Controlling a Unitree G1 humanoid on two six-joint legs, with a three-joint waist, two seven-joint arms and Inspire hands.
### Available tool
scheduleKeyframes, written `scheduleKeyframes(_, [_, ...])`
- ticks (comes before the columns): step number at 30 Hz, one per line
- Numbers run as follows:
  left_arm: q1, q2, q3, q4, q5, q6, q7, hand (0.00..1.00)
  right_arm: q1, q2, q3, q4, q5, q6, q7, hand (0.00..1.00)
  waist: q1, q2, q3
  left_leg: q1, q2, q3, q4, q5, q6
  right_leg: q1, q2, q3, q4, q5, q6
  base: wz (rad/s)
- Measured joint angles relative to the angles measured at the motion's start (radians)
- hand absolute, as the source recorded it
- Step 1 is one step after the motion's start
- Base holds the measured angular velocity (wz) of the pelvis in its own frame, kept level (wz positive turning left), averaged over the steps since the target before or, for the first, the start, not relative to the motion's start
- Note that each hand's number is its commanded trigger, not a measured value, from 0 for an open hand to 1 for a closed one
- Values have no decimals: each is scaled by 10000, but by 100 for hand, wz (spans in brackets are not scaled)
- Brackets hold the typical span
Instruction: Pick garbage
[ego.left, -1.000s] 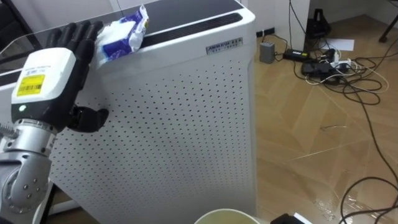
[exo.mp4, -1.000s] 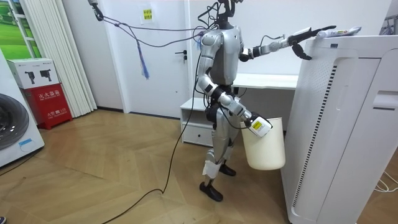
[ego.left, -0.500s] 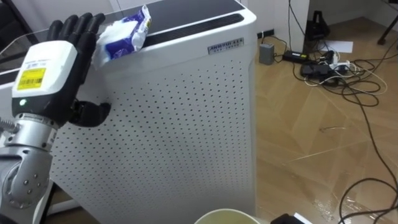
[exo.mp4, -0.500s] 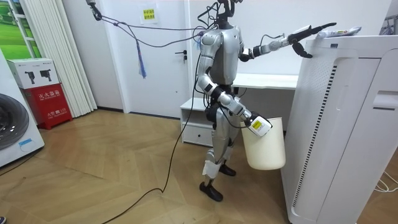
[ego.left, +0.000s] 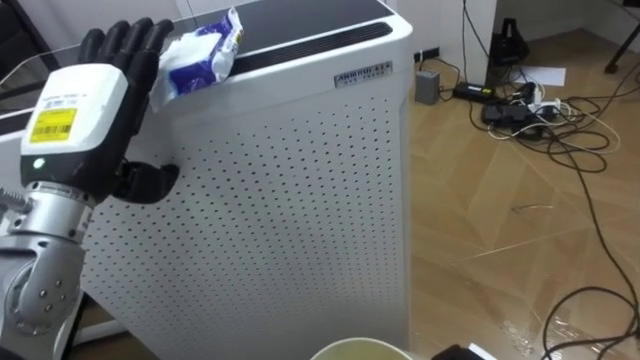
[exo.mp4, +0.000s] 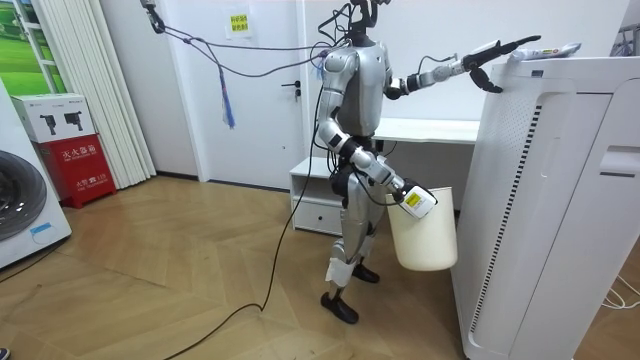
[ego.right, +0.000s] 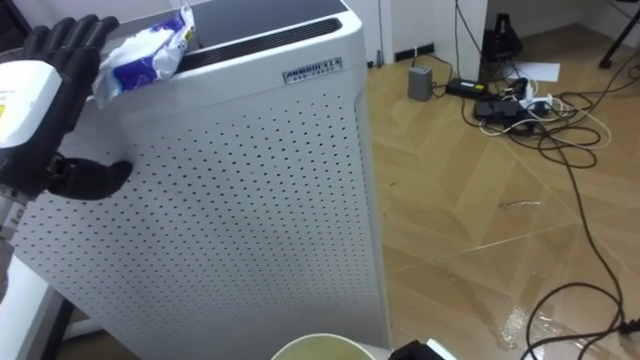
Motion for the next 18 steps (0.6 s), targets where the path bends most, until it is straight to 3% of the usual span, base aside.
scheduleKeyframes(18, [1,-1,-141,-84,259,278,-68,0,-2,163,55,6,1,1,333,100,-209,-19,52,-16,0,-22,-1,0,0,17,11,23,-22,0,0,0])
